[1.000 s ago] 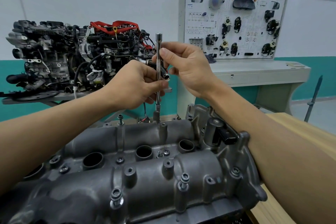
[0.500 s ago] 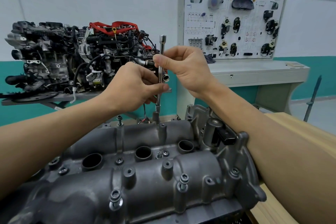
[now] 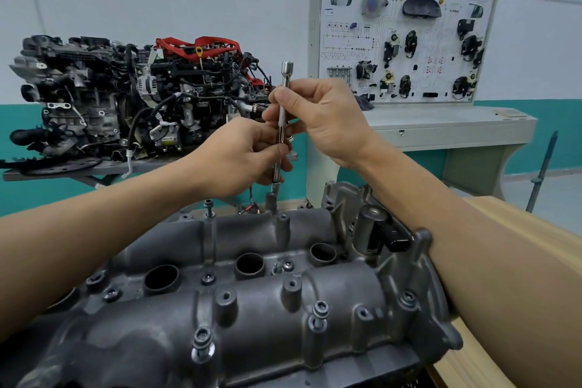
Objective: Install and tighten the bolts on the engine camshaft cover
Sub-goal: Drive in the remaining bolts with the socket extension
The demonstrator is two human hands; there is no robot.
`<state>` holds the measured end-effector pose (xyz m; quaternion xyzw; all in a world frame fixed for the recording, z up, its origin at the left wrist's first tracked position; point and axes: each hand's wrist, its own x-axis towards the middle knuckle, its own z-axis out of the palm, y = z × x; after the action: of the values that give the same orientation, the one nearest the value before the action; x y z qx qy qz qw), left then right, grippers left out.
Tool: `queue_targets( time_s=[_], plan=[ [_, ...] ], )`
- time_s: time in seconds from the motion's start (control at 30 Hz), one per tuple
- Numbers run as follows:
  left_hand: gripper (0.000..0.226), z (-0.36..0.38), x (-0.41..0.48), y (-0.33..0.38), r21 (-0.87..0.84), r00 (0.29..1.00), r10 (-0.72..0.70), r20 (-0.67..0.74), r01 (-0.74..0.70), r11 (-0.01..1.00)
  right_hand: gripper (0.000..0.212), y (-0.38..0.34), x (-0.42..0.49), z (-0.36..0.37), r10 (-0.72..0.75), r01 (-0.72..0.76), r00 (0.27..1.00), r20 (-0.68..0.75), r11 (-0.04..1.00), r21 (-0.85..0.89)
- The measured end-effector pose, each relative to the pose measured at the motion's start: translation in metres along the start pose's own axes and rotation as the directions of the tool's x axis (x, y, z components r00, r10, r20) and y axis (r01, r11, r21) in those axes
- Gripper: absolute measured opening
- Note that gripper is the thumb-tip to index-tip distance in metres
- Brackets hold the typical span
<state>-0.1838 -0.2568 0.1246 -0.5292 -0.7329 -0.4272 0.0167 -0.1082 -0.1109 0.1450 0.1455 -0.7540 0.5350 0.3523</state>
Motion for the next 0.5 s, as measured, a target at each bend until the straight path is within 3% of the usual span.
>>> queue_targets(
  time_s=[0.13, 0.23, 0.37, 0.5],
  plan=[
    [0.024, 0.005, 0.001, -0.003, 0.009, 0.991, -0.118, 0.055, 0.118, 0.993, 0.022, -0.002, 0.002, 0.001, -0.051, 0.047, 0.998, -0.027, 0.99, -0.135],
    [0.017, 0.005, -0.001, -0.005, 0.029, 0.99, -0.121, 0.07, 0.119, 0.992, 0.023, -0.005, 0.001, 0.002, -0.052, 0.045, 0.998, -0.039, 0.988, -0.149],
    [0.015, 0.004, -0.004, -0.001, 0.003, 0.993, -0.103, 0.048, 0.103, 0.995, 0.018, -0.019, 0.0, 0.0, 0.057, -0.056, 0.998, 0.01, 0.995, -0.082],
    [0.015, 0.0, -0.005, -0.003, 0.002, 0.993, -0.089, 0.079, 0.09, 0.996, 0.019, -0.04, 0.007, -0.007, 0.149, -0.112, 0.977, 0.151, 0.967, -0.227]
  ],
)
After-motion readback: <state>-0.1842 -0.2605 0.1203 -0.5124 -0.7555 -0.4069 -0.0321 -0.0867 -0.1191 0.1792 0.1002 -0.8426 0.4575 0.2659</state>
